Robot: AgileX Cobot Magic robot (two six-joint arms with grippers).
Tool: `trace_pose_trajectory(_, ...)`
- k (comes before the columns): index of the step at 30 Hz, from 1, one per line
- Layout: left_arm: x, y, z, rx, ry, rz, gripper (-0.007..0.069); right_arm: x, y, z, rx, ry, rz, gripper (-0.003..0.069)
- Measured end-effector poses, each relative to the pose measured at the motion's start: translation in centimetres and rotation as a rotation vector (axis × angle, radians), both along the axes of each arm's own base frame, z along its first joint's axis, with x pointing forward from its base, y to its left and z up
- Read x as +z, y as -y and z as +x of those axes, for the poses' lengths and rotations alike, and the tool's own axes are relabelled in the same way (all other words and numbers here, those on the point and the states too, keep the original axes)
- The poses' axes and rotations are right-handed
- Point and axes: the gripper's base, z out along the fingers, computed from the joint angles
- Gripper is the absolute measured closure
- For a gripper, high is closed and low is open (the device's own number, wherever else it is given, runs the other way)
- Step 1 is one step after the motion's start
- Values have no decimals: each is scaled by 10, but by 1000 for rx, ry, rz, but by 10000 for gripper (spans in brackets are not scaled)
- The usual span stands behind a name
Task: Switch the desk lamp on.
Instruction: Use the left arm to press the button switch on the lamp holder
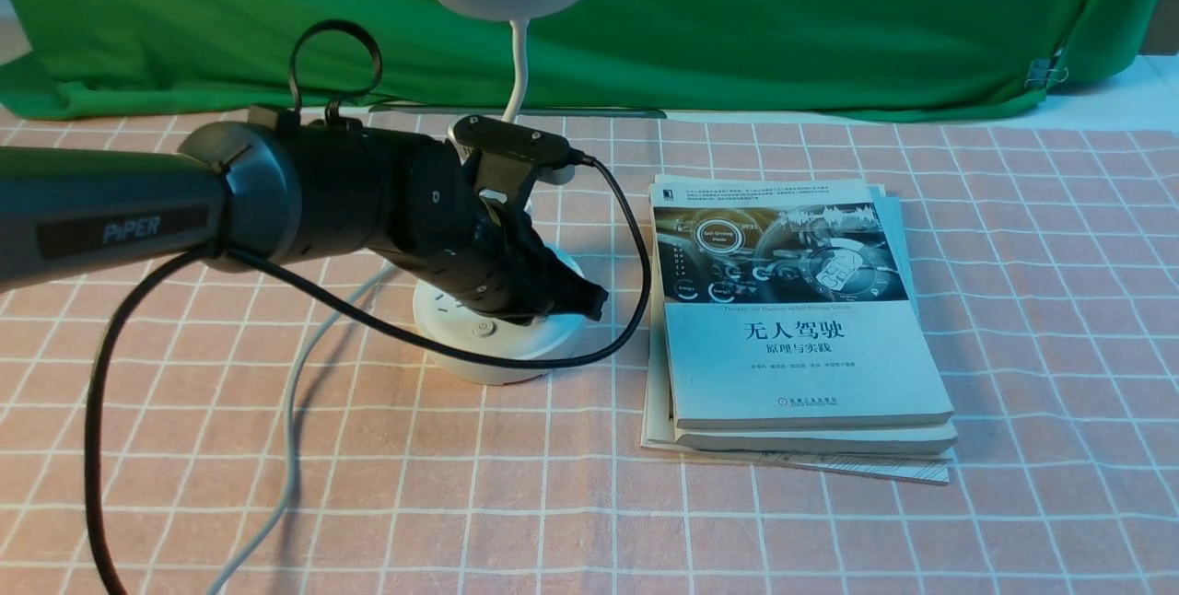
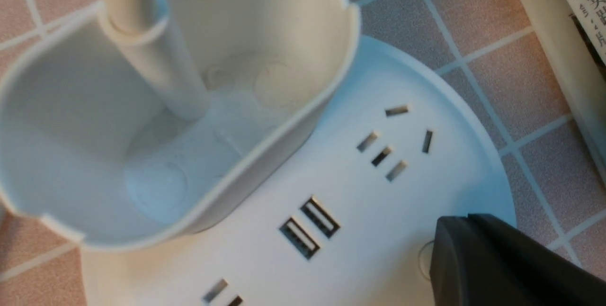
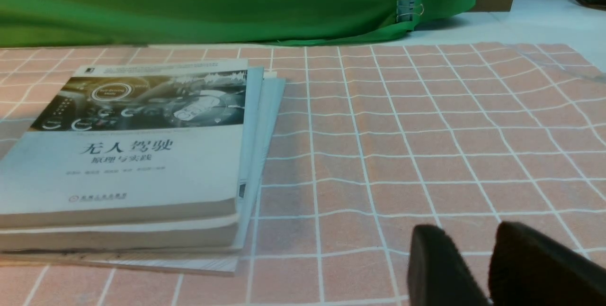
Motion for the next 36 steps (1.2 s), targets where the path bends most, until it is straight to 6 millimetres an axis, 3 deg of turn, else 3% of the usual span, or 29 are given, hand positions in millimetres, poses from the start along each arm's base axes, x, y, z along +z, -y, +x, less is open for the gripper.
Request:
trace_pose_trajectory(19, -17, 3, 5, -4, -38, 24, 603, 0, 0, 0, 0, 0, 0, 418)
trace_pose_trajectory(26, -8, 3, 5, -6, -25, 16, 603, 0, 0, 0, 0, 0, 0, 418)
trace_pose_trajectory(32, 14, -9, -20, -17, -74, 30, 603, 0, 0, 0, 0, 0, 0, 418)
trace_pose_trajectory(35, 36, -21, -40, 10, -22, -6, 603, 0, 0, 0, 0, 0, 0, 418)
trace_pose_trajectory(36, 43, -30, -56, 30, -12, -21, 603, 0, 0, 0, 0, 0, 0, 418)
